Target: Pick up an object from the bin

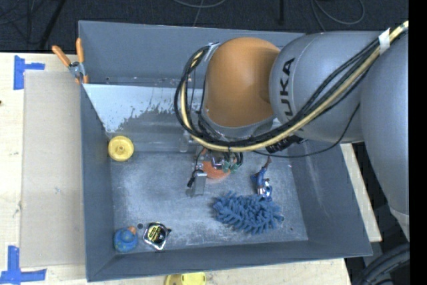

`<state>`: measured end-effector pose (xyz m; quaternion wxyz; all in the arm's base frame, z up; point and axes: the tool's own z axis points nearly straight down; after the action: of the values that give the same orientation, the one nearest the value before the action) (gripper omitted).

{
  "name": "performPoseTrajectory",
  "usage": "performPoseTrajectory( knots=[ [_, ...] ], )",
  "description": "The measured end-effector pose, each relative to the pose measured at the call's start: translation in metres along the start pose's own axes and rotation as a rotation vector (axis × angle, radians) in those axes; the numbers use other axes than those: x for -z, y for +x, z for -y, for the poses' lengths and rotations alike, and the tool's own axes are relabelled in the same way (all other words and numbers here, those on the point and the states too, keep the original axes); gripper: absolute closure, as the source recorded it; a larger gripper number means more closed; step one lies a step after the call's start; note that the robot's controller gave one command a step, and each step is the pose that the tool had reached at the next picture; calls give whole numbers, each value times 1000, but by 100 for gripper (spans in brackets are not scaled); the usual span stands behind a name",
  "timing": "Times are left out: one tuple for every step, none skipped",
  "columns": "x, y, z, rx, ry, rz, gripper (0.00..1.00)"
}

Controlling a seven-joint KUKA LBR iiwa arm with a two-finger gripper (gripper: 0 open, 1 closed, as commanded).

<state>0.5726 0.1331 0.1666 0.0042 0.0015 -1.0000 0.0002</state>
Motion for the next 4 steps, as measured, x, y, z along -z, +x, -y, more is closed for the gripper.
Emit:
performPoseTrajectory(
  knots=[
    [5, -2, 1, -3, -1, 7, 0],
    [0, -6, 23, 71, -2, 8, 0],
    [-9, 4, 50, 15, 1, 7, 0],
    [-22, -5, 82, -47, -2, 7, 0]
  ],
)
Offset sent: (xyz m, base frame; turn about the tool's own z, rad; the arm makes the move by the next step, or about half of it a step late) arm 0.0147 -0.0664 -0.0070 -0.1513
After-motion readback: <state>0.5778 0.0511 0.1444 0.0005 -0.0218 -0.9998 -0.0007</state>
